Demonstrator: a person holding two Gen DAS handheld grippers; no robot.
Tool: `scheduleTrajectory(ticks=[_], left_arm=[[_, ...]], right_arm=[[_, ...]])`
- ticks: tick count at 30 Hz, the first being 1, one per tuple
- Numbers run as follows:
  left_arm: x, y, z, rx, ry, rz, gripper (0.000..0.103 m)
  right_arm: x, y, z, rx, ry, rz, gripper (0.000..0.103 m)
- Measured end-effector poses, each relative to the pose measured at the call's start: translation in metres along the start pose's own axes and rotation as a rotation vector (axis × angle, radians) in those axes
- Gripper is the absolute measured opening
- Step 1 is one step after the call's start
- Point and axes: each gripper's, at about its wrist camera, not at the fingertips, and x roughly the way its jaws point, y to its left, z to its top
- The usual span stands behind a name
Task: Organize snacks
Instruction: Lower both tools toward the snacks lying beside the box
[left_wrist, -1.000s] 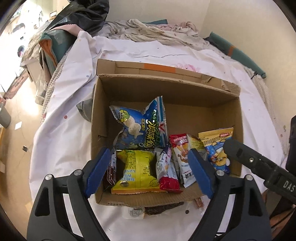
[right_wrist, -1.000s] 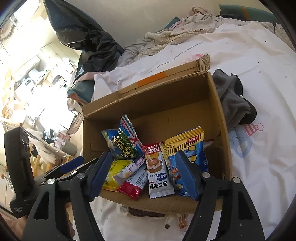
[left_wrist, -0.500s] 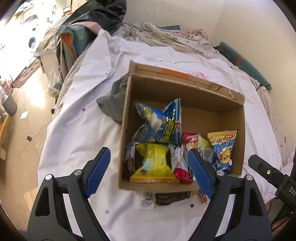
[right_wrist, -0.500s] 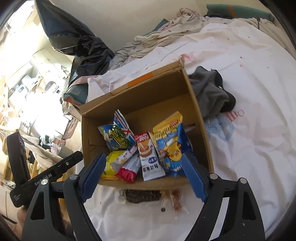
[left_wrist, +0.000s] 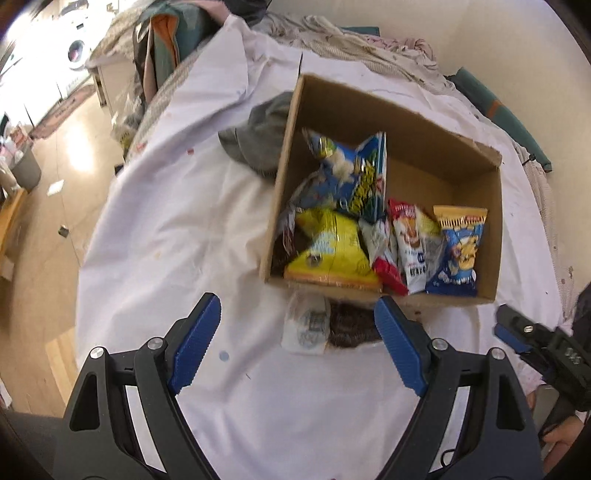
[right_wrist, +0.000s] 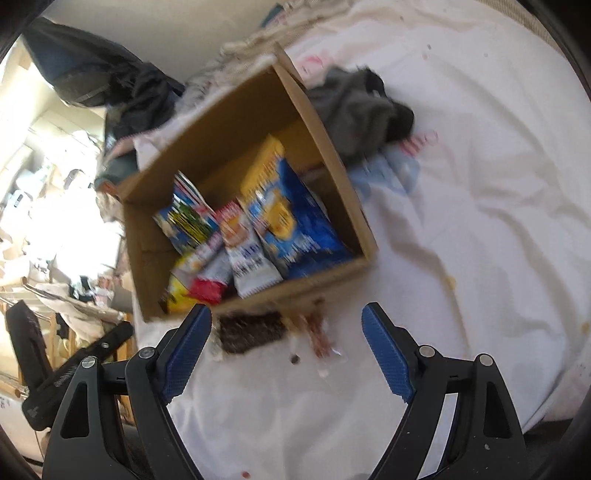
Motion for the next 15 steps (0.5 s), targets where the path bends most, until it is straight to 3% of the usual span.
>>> scheduleTrajectory(ticks=[6,10,12,15], left_arm=[[0.039,-0.007,-0.015,-0.004,0.121,0.001,0.083],[0.071,-0.017,-0.021,0.006,0.179,0.022,0.083],[0.081,-0.023,-0.021,0.021,0.195,0.017,0.083],[0.091,-0.028,-0.019,0.019,0.209,0.002,0.083]], right_arm=[[0.041,-0.010,-0.006,0.009,0.163,-0.097,0.086],[0.064,-0.012,-0.003,0.007,0.214,-0.148,0.085],[0.076,-0.010,-0.002,-0.003,0.240,-0.143,0.075],[0.089,-0.003,0.000,-0.029,0.259,-0.148,0.075]])
